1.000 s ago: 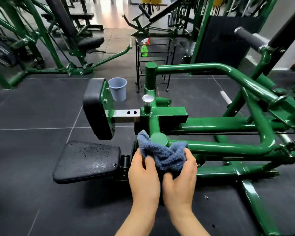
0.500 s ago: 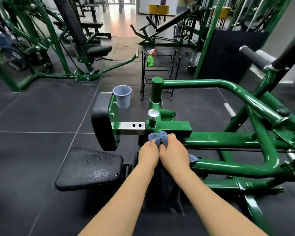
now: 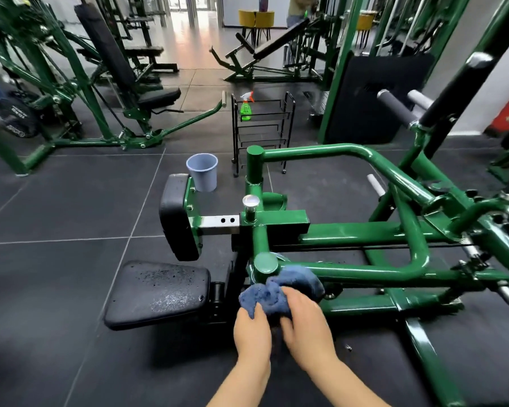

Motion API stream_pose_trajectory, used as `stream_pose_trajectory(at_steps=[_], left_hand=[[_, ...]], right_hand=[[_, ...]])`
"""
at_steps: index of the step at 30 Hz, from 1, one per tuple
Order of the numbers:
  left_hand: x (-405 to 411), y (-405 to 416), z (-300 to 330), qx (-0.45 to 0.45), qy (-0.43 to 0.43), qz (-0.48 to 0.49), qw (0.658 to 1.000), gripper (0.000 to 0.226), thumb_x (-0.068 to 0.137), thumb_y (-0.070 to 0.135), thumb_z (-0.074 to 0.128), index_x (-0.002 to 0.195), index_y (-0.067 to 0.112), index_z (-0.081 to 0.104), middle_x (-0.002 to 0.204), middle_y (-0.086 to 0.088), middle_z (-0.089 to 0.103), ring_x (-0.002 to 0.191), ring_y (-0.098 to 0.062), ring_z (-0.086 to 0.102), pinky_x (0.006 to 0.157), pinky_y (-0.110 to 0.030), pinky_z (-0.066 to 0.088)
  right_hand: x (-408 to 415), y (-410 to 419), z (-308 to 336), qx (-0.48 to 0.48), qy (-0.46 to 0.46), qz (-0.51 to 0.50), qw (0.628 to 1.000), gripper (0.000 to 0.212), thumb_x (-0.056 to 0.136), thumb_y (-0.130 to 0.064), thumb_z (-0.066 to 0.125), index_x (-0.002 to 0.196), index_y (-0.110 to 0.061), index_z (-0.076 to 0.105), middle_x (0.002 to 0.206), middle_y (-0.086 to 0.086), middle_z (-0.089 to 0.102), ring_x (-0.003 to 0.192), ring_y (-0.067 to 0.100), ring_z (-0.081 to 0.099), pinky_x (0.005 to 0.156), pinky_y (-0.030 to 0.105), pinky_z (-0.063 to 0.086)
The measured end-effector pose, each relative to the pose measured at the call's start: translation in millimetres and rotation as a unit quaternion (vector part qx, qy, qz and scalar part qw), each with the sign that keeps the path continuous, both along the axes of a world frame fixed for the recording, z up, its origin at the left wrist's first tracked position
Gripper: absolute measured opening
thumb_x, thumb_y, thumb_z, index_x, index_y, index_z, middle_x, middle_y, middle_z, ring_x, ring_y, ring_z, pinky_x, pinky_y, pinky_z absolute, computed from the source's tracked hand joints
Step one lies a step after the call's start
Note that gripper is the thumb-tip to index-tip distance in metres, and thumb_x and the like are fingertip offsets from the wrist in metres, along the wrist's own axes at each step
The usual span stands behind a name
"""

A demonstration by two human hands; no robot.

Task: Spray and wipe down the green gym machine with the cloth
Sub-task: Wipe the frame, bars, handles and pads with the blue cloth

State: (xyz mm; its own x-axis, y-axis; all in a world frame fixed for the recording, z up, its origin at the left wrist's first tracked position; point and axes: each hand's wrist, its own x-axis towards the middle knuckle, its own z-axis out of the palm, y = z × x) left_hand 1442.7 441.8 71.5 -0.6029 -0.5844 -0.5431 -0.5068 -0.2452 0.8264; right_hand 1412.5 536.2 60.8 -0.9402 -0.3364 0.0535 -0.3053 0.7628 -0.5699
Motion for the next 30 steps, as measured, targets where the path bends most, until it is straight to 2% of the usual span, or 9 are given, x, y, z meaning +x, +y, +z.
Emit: stream_pose_trajectory(at_steps=[2, 4, 8, 11, 15, 20, 23, 26, 30], left_hand=[[3, 10, -1, 0.035, -0.013, -0.008, 0.999, 0.025, 0.101, 0.023, 0.044, 0.094, 0.005, 0.060, 0.104, -0.018, 0.066, 0.089, -0.027, 0.060, 0.075, -0.031, 0.046], [1, 20, 5, 0.086, -0.026, -0.011, 0.996, 0.036, 0.102, 0.031, 0.041, 0.111, 0.001, 0.059, 0.111, -0.017, 0.065, 0.099, -0.030, 0.062, 0.087, -0.038, 0.051], [-10, 37, 22, 0.196, 0.003, 0.008, 0.980, 0.037, 0.099, 0.037, 0.046, 0.109, 0.005, 0.063, 0.107, -0.016, 0.068, 0.099, -0.034, 0.065, 0.091, -0.048, 0.053], [-25, 45, 27, 0.289, 0.027, 0.027, 0.957, 0.036, 0.089, 0.038, 0.060, 0.104, 0.006, 0.067, 0.103, -0.018, 0.070, 0.094, -0.035, 0.068, 0.089, -0.049, 0.054], [-46, 31, 27, 0.371, 0.040, 0.012, 0.928, 0.044, 0.079, 0.033, 0.067, 0.112, 0.004, 0.068, 0.116, -0.019, 0.067, 0.105, -0.041, 0.064, 0.098, -0.053, 0.047], [-36, 16, 77, 0.312, 0.055, -0.026, 0.948, 0.031, 0.100, 0.038, 0.044, 0.106, 0.011, 0.059, 0.108, -0.007, 0.061, 0.099, -0.026, 0.058, 0.084, -0.040, 0.048], [-36, 17, 75, 0.275, 0.017, -0.060, 0.959, 0.032, 0.101, 0.037, 0.041, 0.116, 0.011, 0.054, 0.115, -0.007, 0.050, 0.110, -0.027, 0.054, 0.086, -0.042, 0.042], [-39, 25, 71, 0.270, -0.011, -0.083, 0.959, 0.022, 0.100, 0.024, 0.042, 0.101, 0.011, 0.059, 0.099, -0.006, 0.052, 0.077, -0.021, 0.052, 0.076, -0.037, 0.042], [-45, 26, 70, 0.234, -0.021, -0.114, 0.965, 0.021, 0.095, 0.013, 0.040, 0.078, 0.017, 0.052, 0.075, -0.001, 0.051, 0.067, -0.017, 0.047, 0.065, -0.028, 0.040]], right_hand=[[16, 24, 3, -0.078, -0.099, -0.072, 0.989, 0.046, 0.088, -0.028, 0.062, 0.132, -0.026, 0.047, 0.116, -0.010, 0.062, 0.106, 0.015, 0.059, 0.083, 0.024, 0.044], [26, 48, 3, -0.183, -0.181, -0.150, 0.955, 0.071, 0.078, -0.036, 0.076, 0.138, -0.026, 0.038, 0.113, -0.018, 0.057, 0.100, 0.006, 0.058, 0.082, 0.021, 0.042], [39, 75, 9, -0.222, -0.235, -0.102, 0.941, 0.106, 0.047, -0.061, 0.082, 0.138, -0.027, 0.040, 0.132, -0.016, 0.047, 0.121, -0.007, 0.045, 0.098, 0.014, 0.036], [41, 77, 32, -0.256, -0.242, -0.081, 0.932, 0.074, 0.042, -0.048, 0.076, 0.110, -0.030, 0.052, 0.109, -0.018, 0.060, 0.092, -0.027, 0.052, 0.075, -0.002, 0.038], [28, 78, 63, -0.317, -0.294, -0.070, 0.899, 0.044, 0.058, -0.023, 0.074, 0.099, -0.014, 0.063, 0.089, -0.009, 0.072, 0.075, -0.010, 0.064, 0.066, 0.006, 0.045], [-20, 75, 127, -0.327, -0.156, -0.147, 0.920, 0.035, 0.075, -0.020, 0.081, 0.104, -0.009, 0.063, 0.097, 0.002, 0.069, 0.084, 0.012, 0.063, 0.071, 0.021, 0.047], [-57, 69, 195, -0.417, -0.070, -0.144, 0.895, 0.038, 0.072, -0.029, 0.079, 0.102, -0.011, 0.065, 0.096, 0.003, 0.070, 0.087, 0.016, 0.066, 0.075, 0.026, 0.051], [-84, 60, 247, -0.480, -0.014, -0.126, 0.868, 0.047, 0.066, -0.038, 0.077, 0.104, -0.012, 0.066, 0.100, 0.002, 0.072, 0.090, 0.015, 0.069, 0.077, 0.027, 0.055], [-107, 43, 227, -0.390, 0.007, -0.173, 0.904, 0.054, 0.063, -0.053, 0.077, 0.096, -0.013, 0.067, 0.093, -0.001, 0.071, 0.090, 0.016, 0.068, 0.081, 0.032, 0.055]])
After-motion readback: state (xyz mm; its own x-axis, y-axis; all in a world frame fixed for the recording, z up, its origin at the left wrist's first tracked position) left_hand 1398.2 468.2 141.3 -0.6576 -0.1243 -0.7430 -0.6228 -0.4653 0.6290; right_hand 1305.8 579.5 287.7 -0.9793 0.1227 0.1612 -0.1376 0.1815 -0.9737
